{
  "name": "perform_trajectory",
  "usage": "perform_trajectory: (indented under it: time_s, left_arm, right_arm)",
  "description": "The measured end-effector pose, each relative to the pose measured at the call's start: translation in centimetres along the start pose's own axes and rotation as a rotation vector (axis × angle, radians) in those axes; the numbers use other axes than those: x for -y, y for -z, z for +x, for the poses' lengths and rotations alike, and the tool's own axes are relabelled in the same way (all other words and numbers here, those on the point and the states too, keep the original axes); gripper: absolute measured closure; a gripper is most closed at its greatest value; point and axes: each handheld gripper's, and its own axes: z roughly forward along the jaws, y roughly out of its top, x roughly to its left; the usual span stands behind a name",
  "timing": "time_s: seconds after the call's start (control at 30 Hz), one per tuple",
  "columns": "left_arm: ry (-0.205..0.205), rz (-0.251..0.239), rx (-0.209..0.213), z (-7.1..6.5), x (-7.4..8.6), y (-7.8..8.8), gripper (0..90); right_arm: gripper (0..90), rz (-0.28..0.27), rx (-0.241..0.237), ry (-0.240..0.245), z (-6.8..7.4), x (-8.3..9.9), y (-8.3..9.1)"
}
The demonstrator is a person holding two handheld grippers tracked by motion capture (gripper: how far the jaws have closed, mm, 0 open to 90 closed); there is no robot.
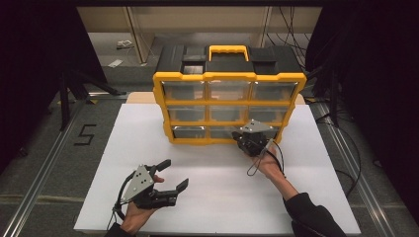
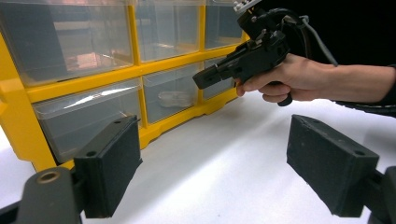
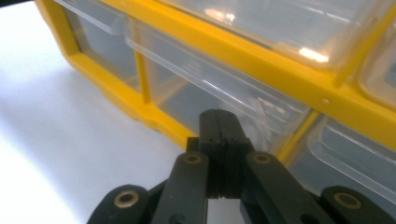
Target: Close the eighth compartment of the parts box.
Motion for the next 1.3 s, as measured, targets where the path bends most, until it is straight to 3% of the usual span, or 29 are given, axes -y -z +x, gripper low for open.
perform_trajectory:
  time_s: [0.23,0.63,0.97,1.13,1.3]
  left_arm:
    - [-0.001,0.002,0.001,0.0,0.0,0.0,17.2]
    - [-0.002,0.002,0.002,0.0,0.0,0.0,17.2]
    - [-0.004,0.003,0.002,0.0,0.0,0.0,17.2]
    - [-0.005,0.004,0.005,0.0,0.0,0.0,17.2]
    - [-0.003,0.003,0.005,0.0,0.0,0.0,17.2]
  right_arm:
    - [79.9,-0.033,-0.034,0.007,1.0,-0.6,1.0]
    - [58.6,-0.078,-0.094,0.018,2.2,-1.5,2.6]
    - [43.8,-0.116,-0.095,0.035,3.2,-2.0,3.9]
    - [33.7,-0.120,-0.089,0.012,3.5,-2.0,4.3]
    - [26.7,-0.135,-0.116,-0.028,3.6,-2.2,4.8]
